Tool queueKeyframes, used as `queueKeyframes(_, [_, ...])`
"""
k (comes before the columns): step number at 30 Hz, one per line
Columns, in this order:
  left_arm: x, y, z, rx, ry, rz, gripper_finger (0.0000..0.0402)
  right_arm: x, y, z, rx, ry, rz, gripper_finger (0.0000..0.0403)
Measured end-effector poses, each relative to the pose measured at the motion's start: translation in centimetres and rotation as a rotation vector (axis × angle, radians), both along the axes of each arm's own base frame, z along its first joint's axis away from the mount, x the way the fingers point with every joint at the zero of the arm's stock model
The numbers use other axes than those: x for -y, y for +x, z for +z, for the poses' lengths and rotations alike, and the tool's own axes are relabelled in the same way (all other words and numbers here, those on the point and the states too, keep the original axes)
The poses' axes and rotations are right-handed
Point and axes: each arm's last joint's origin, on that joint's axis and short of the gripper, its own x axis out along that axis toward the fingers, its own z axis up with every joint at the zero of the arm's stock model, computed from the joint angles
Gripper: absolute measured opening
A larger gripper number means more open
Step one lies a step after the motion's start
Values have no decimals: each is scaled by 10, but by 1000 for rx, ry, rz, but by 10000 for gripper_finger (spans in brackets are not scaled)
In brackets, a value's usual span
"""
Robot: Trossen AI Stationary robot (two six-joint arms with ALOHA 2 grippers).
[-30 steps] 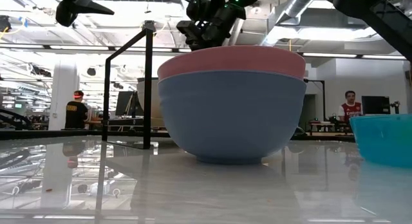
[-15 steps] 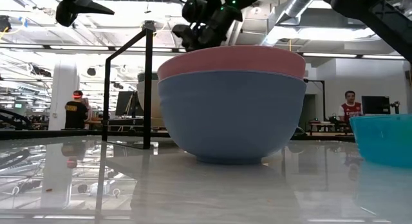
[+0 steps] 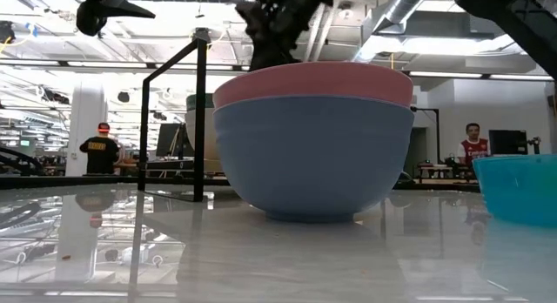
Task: Place and stack bowls onto a shelf
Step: Stack the dark green bowl on top of the white bowl on the shelf
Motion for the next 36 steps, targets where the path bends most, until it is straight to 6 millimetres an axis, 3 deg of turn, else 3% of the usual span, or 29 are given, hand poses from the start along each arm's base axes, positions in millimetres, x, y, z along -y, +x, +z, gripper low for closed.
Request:
queueKeyframes(6, [3,7,-7,-68,-12,-45,245,-51,15,1,49,-30,144,28])
queueKeyframes(11, [4,15,-12,-105,-14,-21,245,-71,25,-3,89,-49,201,27])
queueKeyframes(14, [5,18,-14,-121,-12,-20,245,-73,27,-7,84,-44,201,27])
queueKeyframes(23, [5,18,-13,-117,-20,-38,245,-77,49,-47,38,-3,214,27])
queueKeyframes(36, [4,18,-13,-107,-22,4,245,-67,48,-40,68,-5,193,27])
